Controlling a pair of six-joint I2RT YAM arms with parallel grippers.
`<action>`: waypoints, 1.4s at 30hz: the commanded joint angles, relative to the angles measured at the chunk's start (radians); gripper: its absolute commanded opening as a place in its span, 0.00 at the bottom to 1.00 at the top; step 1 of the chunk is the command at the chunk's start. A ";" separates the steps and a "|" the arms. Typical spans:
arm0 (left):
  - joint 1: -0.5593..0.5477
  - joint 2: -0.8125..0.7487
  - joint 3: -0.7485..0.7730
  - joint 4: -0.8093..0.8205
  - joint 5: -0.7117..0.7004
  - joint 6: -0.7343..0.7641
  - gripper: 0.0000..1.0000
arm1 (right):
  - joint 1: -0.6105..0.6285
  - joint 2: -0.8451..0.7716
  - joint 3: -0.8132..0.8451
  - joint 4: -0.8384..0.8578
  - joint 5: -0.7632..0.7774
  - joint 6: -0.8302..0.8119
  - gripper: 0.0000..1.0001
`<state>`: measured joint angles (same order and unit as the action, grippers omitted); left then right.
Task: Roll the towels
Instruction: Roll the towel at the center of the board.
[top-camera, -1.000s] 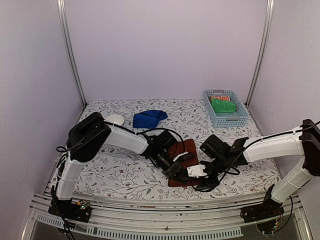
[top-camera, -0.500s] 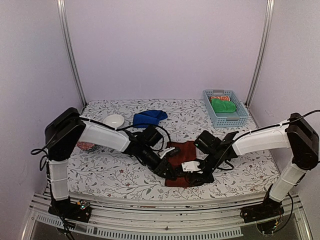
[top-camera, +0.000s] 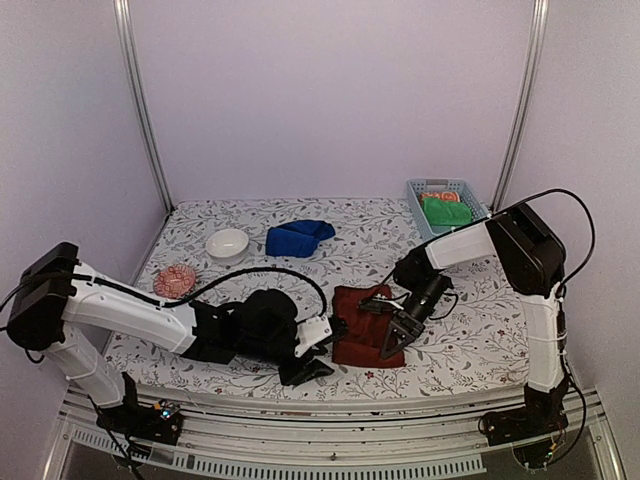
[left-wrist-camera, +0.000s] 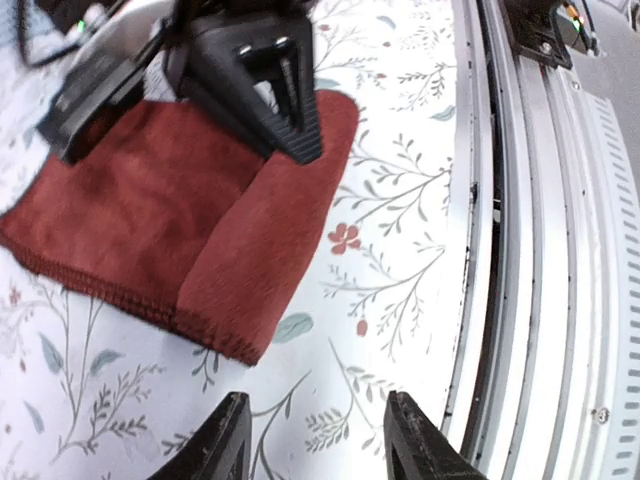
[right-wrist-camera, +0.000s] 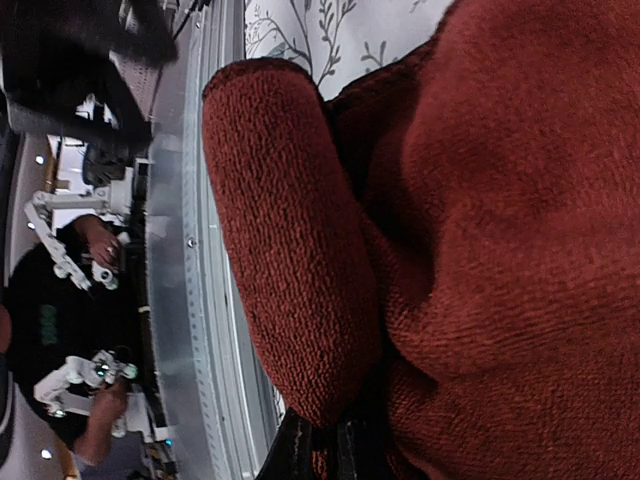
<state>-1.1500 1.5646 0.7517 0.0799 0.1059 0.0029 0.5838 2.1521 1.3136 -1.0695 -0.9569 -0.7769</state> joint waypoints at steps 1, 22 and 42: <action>-0.072 0.093 0.102 0.095 -0.138 0.240 0.49 | -0.048 0.153 0.114 -0.194 -0.067 -0.077 0.03; -0.068 0.518 0.442 -0.079 -0.243 0.431 0.12 | -0.069 0.043 0.086 -0.237 -0.065 -0.093 0.23; 0.234 0.804 0.870 -0.461 0.748 -0.254 0.00 | 0.125 -0.759 -0.478 0.527 0.541 0.039 0.38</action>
<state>-0.9493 2.2707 1.5845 -0.2569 0.6491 -0.0544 0.5789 1.4265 0.9062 -0.7589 -0.6395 -0.7406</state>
